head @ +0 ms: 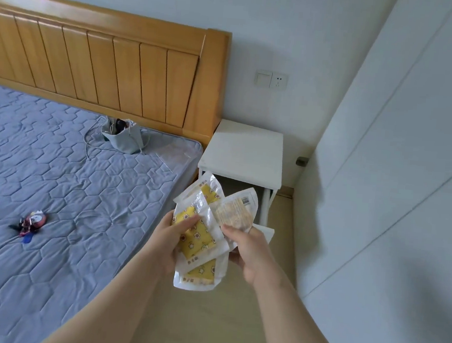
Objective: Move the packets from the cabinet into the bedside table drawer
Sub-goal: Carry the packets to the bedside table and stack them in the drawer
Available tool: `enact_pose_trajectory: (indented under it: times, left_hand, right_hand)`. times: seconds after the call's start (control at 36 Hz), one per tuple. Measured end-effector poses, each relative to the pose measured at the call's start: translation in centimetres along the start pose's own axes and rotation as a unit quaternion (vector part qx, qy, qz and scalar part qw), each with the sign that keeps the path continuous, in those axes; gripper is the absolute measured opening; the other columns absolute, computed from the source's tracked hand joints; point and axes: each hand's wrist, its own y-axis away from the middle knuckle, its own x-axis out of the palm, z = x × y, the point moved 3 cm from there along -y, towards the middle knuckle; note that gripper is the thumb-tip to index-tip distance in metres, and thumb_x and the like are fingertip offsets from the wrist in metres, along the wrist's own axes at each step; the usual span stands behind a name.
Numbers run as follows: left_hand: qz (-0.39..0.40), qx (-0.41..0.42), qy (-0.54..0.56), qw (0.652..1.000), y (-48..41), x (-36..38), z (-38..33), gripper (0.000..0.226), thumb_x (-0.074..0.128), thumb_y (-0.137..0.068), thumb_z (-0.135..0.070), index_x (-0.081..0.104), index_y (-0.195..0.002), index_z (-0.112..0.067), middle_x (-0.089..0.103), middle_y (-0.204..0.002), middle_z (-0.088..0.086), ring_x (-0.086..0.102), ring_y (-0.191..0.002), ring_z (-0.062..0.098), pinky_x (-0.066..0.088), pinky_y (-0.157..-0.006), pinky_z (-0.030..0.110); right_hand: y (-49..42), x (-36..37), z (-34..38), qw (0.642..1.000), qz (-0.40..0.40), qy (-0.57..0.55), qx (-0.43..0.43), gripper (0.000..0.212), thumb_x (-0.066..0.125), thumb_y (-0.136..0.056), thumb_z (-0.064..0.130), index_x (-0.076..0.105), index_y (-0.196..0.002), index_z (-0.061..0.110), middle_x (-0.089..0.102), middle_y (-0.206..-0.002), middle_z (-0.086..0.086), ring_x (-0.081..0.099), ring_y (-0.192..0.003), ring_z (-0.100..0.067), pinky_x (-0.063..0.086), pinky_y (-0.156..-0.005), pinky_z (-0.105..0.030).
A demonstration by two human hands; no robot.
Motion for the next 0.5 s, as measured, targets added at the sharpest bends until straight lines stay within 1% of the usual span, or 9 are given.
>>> enact_pose_trajectory:
  times: [0.08, 0.17, 0.25, 0.31, 0.36, 0.44, 0.5]
  left_hand:
    - [-0.002, -0.013, 0.024, 1.0, -3.6, 0.1, -1.4, 0.022, 0.064, -0.086, -0.012, 0.057, -0.103, -0.024, 0.07, -0.094, 0.01, 0.069, -0.079, 0.028, 0.055, -0.061, 0.044]
    - [0.003, -0.011, 0.025, 1.0, -7.7, 0.7, -3.0, 0.022, 0.062, -0.088, -0.01, 0.058, -0.105, -0.023, 0.07, -0.097, 0.011, 0.068, -0.082, 0.029, 0.055, -0.063, 0.044]
    - [0.005, -0.013, 0.023, 1.0, -12.3, 1.8, -4.9, 0.021, 0.061, -0.089, -0.009, 0.059, -0.105, -0.023, 0.068, -0.099, 0.012, 0.066, -0.086, 0.031, 0.054, -0.067, 0.046]
    - [0.014, -0.019, 0.015, 1.0, -15.3, 2.6, -6.4, 0.021, 0.06, -0.089, -0.009, 0.058, -0.105, -0.022, 0.068, -0.099, 0.012, 0.066, -0.087, 0.032, 0.054, -0.066, 0.046]
    - [0.016, -0.025, 0.0, 1.0, -18.2, 3.3, -8.0, 0.02, 0.061, -0.089, -0.01, 0.058, -0.104, -0.024, 0.068, -0.097, 0.01, 0.066, -0.085, 0.031, 0.053, -0.064, 0.046]
    - [0.012, -0.034, -0.021, 0.999, -22.2, 3.7, -10.2, 0.022, 0.061, -0.089, -0.01, 0.058, -0.104, -0.026, 0.068, -0.099, 0.01, 0.065, -0.088, 0.032, 0.054, -0.069, 0.046]
    - [0.016, -0.037, -0.045, 0.998, -24.8, 3.9, -11.5, 0.022, 0.062, -0.088, -0.01, 0.059, -0.106, -0.024, 0.068, -0.102, 0.011, 0.065, -0.092, 0.033, 0.054, -0.074, 0.048]
  right_hand:
    - [-3.8, 0.4, 1.2, 1.0, 0.013, 0.023, 0.0, 0.01, 0.06, -0.089, 0.013, 0.065, -0.095, 0.02, 0.072, -0.098, -0.004, 0.064, -0.101, -0.023, 0.047, -0.097, -0.044]
    - [-7.8, 0.6, 2.4, 1.0, 0.0, 0.014, -0.016, 0.016, 0.057, -0.091, 0.014, 0.063, -0.1, 0.026, 0.07, -0.101, -0.001, 0.064, -0.102, -0.022, 0.047, -0.098, -0.046]
    - [-11.8, 0.8, 3.7, 0.999, -0.016, -0.021, -0.025, 0.02, 0.052, -0.093, 0.012, 0.062, -0.097, 0.029, 0.071, -0.097, -0.002, 0.066, -0.096, -0.024, 0.051, -0.091, -0.046]
    - [-14.6, 0.7, 4.8, 0.997, -0.042, -0.053, -0.03, 0.022, 0.052, -0.092, 0.01, 0.061, -0.101, 0.028, 0.07, -0.1, -0.004, 0.066, -0.098, -0.026, 0.051, -0.091, -0.049]
    - [-17.3, 0.5, 5.9, 0.992, -0.085, -0.085, -0.032, 0.026, 0.055, -0.089, 0.008, 0.059, -0.107, 0.027, 0.069, -0.104, -0.007, 0.065, -0.1, -0.029, 0.05, -0.092, -0.052]
    - [-20.7, -0.2, 7.7, 0.983, -0.135, -0.116, -0.042, 0.028, 0.055, -0.087, 0.004, 0.061, -0.101, 0.027, 0.068, -0.104, -0.008, 0.064, -0.099, -0.029, 0.049, -0.089, -0.048]
    - [-22.8, -0.8, 8.8, 0.978, -0.156, -0.13, -0.052, 0.025, 0.056, -0.085, 0.002, 0.062, -0.092, 0.025, 0.067, -0.096, -0.013, 0.063, -0.093, -0.025, 0.048, -0.085, -0.042]
